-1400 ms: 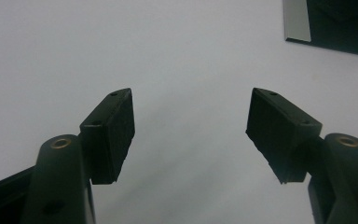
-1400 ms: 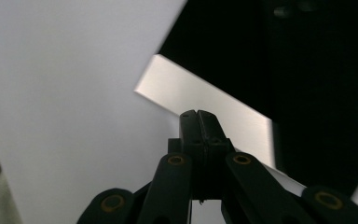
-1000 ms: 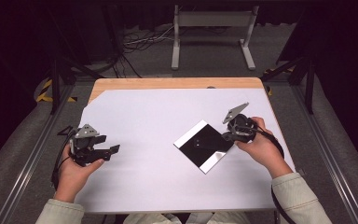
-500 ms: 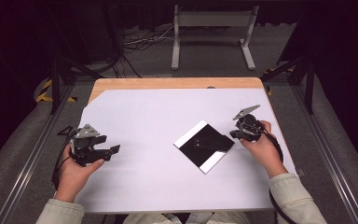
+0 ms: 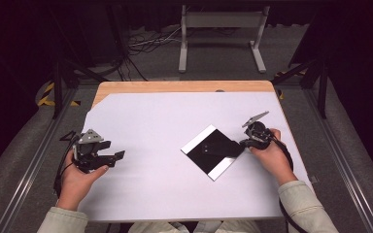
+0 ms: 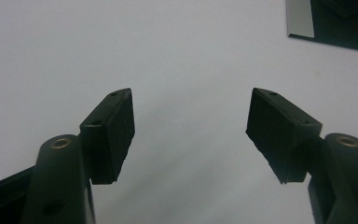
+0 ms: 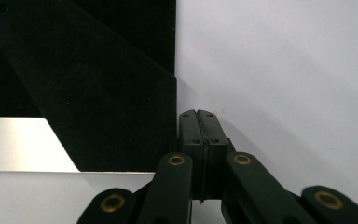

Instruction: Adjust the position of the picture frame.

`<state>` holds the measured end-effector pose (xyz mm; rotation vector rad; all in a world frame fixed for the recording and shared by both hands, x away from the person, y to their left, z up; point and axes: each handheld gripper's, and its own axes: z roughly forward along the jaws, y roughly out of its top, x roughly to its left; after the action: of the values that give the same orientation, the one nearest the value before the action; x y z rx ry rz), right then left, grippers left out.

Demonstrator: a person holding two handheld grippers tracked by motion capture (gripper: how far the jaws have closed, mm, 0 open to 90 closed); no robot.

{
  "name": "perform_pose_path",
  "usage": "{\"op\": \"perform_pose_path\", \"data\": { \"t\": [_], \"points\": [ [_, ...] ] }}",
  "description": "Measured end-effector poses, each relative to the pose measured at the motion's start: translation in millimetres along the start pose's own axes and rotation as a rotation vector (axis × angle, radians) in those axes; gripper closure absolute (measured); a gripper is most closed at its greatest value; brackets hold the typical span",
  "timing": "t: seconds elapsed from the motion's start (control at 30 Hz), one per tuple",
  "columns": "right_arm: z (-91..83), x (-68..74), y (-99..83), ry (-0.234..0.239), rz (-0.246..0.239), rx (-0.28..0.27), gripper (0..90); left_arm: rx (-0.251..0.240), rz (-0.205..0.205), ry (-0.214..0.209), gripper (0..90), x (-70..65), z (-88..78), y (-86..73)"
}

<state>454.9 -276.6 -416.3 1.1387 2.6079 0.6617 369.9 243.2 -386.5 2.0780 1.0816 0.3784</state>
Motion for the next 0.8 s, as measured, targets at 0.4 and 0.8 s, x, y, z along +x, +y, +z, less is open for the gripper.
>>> {"op": "perform_pose_path", "data": {
  "t": [0.4,0.8],
  "points": [
    [-1.8,16.4,-0.8,0.031,0.012,0.034,90.0,0.003,0.001,0.000,32.8,-1.8,1.4,0.3],
    [-2.7,56.4,-1.7,0.109,-0.003,0.061,90.0,0.001,0.003,-0.001,32.8,-2.5,1.1,0.6]
  ]
}}
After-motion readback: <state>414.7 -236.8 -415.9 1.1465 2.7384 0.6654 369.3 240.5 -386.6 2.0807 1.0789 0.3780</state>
